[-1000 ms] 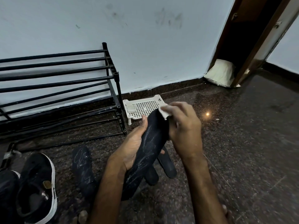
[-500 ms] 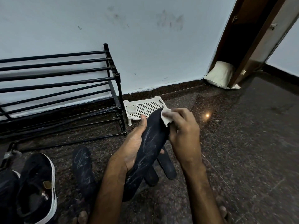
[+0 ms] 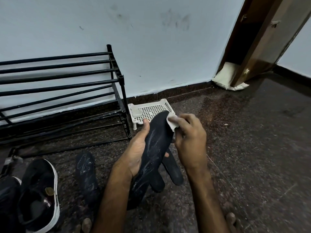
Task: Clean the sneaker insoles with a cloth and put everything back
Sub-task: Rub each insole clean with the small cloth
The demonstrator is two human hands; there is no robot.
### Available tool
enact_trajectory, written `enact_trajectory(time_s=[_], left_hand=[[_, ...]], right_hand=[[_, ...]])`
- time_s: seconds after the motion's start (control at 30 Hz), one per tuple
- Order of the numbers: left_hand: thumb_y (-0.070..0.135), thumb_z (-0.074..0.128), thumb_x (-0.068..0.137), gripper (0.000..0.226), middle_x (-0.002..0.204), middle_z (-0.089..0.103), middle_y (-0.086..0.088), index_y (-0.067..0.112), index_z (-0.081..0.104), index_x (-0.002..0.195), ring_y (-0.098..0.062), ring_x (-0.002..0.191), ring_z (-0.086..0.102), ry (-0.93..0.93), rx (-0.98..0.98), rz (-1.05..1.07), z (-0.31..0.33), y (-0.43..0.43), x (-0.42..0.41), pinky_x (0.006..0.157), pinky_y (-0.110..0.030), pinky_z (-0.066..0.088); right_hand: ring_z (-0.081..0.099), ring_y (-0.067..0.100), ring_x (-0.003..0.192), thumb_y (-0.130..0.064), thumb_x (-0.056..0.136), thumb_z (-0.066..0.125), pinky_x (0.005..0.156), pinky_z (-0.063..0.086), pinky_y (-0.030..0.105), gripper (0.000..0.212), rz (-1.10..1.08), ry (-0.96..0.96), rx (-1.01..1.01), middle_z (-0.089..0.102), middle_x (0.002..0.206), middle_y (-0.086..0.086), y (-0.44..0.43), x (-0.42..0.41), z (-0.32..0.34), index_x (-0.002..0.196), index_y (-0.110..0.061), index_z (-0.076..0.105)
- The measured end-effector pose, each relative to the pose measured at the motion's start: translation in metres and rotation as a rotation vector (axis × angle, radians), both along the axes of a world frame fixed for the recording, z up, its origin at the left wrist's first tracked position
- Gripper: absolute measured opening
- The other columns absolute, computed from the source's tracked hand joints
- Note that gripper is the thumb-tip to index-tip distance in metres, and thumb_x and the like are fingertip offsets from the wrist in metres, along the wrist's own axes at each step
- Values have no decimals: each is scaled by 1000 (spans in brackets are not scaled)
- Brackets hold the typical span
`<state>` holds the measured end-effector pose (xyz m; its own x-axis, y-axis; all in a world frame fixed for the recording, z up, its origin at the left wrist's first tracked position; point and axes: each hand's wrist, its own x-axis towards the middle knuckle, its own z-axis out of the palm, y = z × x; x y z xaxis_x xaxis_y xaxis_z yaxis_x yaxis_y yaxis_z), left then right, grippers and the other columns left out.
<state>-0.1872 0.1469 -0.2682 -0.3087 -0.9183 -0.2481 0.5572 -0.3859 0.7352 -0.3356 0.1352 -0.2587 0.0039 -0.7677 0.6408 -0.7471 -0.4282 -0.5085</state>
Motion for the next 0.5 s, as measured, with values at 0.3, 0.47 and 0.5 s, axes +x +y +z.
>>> enact_trajectory(time_s=[0.3, 0.47, 0.5], left_hand=[[66, 42, 85, 72, 113, 69, -25, 7, 76, 109, -30, 91, 72, 122, 42, 58, -2, -5, 3, 65, -43, 60], [65, 42, 89, 72, 109, 72, -18, 6, 68, 120, -27, 90, 72, 125, 81, 25, -3, -2, -8, 80, -42, 59], [64, 41, 92, 70, 110, 72, -17, 7, 70, 119, -26, 93, 72, 147, 87, 11, -2, -2, -10, 82, -39, 58]], right_hand=[[64, 2, 90, 2, 85, 66, 77, 48, 6, 30, -182, -410, 127, 68, 103, -5, 2, -17, 12, 108, -15, 72], [62, 6, 93, 7, 83, 67, 87, 49, 9, 30, -43, -204, 41, 66, 107, 0, 7, 3, 23, 107, -10, 70], [61, 8, 94, 7, 82, 67, 88, 50, 14, 29, -24, -134, 47, 65, 105, 0, 6, 7, 19, 106, -9, 70]])
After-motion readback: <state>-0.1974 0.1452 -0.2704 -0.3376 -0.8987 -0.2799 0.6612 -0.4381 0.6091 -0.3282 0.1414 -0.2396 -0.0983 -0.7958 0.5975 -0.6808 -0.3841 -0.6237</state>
